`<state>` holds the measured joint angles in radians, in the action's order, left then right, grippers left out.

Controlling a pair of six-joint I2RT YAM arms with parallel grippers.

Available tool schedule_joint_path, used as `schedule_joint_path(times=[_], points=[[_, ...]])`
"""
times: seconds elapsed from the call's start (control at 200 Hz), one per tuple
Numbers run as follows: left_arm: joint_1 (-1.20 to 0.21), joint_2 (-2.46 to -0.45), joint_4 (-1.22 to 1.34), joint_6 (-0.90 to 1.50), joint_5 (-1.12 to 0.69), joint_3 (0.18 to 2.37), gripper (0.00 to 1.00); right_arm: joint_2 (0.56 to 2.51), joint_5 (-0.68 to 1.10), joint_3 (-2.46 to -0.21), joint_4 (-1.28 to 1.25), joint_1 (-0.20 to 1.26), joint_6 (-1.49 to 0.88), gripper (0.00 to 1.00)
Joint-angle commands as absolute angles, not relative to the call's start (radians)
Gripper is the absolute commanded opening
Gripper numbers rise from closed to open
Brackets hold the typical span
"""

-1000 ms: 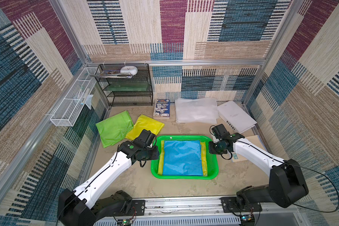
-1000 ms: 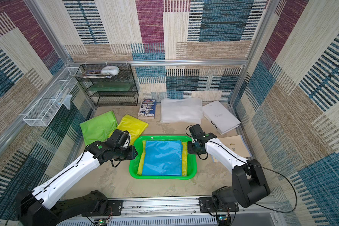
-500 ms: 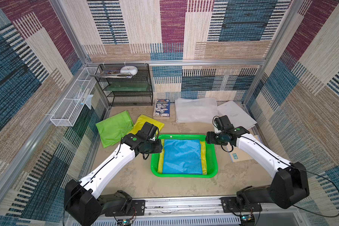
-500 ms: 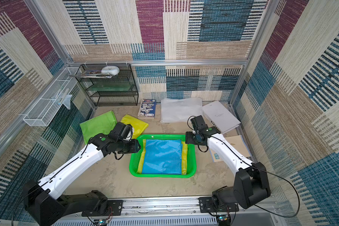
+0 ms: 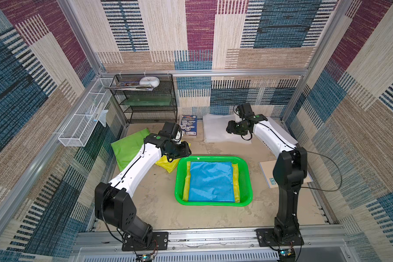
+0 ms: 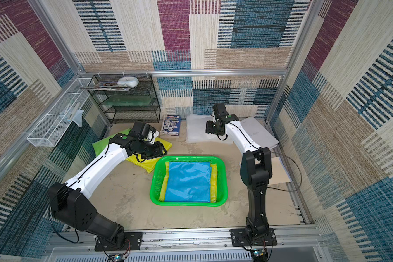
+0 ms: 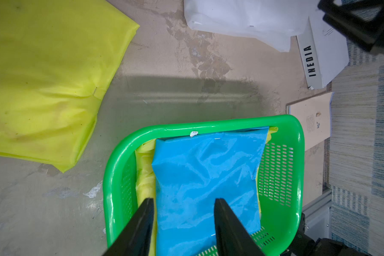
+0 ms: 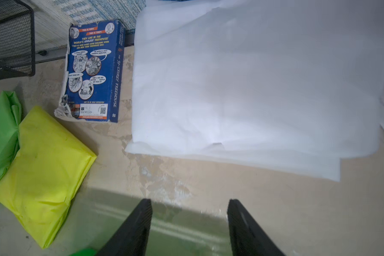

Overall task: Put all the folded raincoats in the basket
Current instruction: Move the raincoat to the center of the board.

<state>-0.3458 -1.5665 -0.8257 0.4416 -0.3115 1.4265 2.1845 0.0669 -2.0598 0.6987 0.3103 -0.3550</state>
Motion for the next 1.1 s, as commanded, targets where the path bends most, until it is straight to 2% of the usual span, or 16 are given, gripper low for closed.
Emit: schedule_joint_path(times=[0.0, 0.12, 0.321, 0.456, 0.626, 0.801, 0.977, 1.097], points=[[-0.322, -1.556, -0.788, 0.433, -0.418, 1.378, 0.49, 2.337, 0.089, -2.247, 0.769, 0.303, -0.323, 0.6], [-0.316, -1.55, -0.77, 0.435, -0.438, 1.328, 0.49, 2.473, 0.082, -2.392, 0.729, 0.281, -0.329, 0.59], [-0.316, -1.552, -0.749, 0.448, -0.461, 1.292, 0.49, 2.544, 0.108, -2.332, 0.55, 0.257, -0.326, 0.56], [-0.316, -1.551, -0.742, 0.452, -0.456, 1.284, 0.49, 2.612, 0.154, -2.343, 0.582, 0.25, -0.341, 0.53], [-0.316, -1.564, -0.738, 0.472, -0.474, 1.306, 0.49, 2.607, 0.24, -2.276, 0.645, 0.25, -0.349, 0.48], [-0.316, -1.556, -0.746, 0.488, -0.505, 1.342, 0.49, 2.46, 0.299, -1.987, 0.658, 0.261, -0.355, 0.45], [-0.316, -1.541, -0.725, 0.501, -0.54, 1.348, 0.49, 2.216, 0.395, -1.561, 0.496, 0.292, -0.389, 0.44], [-0.316, -1.559, -0.722, 0.51, -0.56, 1.373, 0.5, 2.103, 0.452, -1.432, 0.424, 0.305, -0.403, 0.5]])
